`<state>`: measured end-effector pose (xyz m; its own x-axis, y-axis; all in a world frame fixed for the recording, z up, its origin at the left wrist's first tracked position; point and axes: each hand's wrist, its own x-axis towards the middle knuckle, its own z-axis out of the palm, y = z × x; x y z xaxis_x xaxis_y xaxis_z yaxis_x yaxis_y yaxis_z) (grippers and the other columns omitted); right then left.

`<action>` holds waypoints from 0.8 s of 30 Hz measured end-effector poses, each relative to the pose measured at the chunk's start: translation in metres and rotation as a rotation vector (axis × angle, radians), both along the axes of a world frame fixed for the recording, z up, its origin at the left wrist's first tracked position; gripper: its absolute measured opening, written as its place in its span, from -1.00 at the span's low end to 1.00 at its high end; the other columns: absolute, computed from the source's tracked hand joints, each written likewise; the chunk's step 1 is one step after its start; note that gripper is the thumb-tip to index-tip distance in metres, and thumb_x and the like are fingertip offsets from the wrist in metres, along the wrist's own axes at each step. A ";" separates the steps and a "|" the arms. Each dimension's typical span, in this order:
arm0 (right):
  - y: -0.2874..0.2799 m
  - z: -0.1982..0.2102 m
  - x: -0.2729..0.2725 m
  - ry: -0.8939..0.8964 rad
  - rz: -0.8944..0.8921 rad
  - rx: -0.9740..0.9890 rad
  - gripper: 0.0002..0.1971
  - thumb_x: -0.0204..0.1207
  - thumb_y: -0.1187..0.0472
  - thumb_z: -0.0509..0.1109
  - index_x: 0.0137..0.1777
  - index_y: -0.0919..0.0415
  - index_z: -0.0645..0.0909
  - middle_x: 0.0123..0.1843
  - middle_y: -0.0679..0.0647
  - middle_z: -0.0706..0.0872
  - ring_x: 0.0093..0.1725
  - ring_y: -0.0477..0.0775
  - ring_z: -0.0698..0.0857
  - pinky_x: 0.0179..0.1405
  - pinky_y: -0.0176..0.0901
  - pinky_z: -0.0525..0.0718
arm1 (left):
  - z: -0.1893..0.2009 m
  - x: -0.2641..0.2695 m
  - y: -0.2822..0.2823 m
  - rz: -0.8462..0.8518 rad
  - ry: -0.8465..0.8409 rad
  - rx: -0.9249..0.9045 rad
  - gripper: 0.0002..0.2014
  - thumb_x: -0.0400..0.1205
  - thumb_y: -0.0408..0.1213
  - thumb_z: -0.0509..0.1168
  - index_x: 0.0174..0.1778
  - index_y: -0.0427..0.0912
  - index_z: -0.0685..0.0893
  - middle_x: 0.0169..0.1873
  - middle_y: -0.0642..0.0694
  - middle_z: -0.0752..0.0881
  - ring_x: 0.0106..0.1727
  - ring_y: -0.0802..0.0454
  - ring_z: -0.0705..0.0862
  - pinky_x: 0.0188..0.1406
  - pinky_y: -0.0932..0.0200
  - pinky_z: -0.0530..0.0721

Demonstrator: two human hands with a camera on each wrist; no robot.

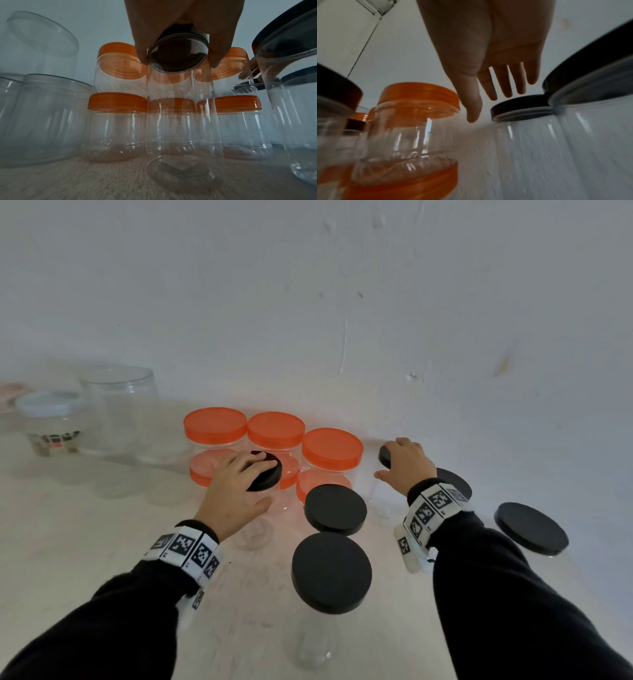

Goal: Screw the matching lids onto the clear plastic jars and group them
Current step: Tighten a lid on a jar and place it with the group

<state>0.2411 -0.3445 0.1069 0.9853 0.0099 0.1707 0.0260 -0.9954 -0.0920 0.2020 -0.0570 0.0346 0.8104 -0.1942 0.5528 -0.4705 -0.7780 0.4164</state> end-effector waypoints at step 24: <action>0.007 -0.008 -0.009 -0.051 0.139 -0.005 -0.62 0.52 0.05 0.39 0.30 0.13 0.55 0.17 0.07 0.61 0.12 0.11 0.57 -0.04 -0.15 0.48 | -0.003 0.000 -0.002 0.020 -0.040 -0.010 -0.35 0.34 0.12 0.18 0.32 -0.12 0.61 0.26 -0.08 0.59 0.31 -0.13 0.42 0.30 0.06 0.30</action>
<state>0.2321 -0.3374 0.0990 0.9645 0.1466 0.2197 0.1682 -0.9823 -0.0827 0.2024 -0.0593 0.0320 0.7914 -0.1722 0.5866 -0.4710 -0.7834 0.4054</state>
